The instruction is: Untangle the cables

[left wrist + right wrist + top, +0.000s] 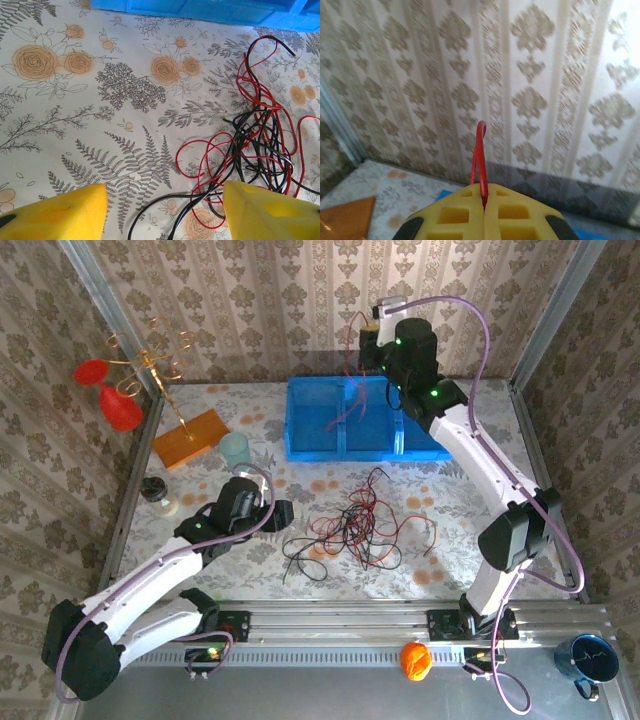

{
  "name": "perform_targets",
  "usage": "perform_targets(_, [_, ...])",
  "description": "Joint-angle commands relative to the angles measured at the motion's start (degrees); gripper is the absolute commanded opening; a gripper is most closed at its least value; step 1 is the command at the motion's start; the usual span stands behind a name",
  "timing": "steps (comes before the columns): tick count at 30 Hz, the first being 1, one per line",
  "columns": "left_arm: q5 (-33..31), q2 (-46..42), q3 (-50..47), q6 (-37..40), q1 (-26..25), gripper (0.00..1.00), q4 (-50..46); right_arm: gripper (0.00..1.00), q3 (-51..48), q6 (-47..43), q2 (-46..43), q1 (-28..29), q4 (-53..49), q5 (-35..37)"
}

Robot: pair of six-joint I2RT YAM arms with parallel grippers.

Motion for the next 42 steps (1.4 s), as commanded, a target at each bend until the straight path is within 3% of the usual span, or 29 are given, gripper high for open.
perform_targets(1, [0.0,-0.4,-0.2,0.0,0.3,0.63,0.1,0.0,0.3,2.3,1.3,-3.1,-2.4,3.3])
perform_targets(8, [0.3,0.8,0.4,-0.4,0.4,0.63,0.3,0.0,7.3,2.8,9.9,-7.4,-7.7,5.8])
perform_targets(18, [0.0,2.4,1.7,-0.4,0.4,0.63,-0.6,0.0,20.9,-1.6,25.9,-7.6,-13.8,11.7])
perform_targets(31, [1.4,8.9,4.7,0.0,0.3,0.62,1.5,0.0,-1.6,-2.9,23.8,-1.9,-2.3,10.8])
perform_targets(37, [1.4,8.7,4.2,0.0,0.3,0.63,1.4,0.0,-2.8,-0.9,25.7,-2.1,-4.8,11.0])
perform_targets(42, [1.5,8.3,3.5,-0.4,0.3,0.63,1.6,0.29,1.0,0.0,26.3,-2.7,-10.6,11.7])
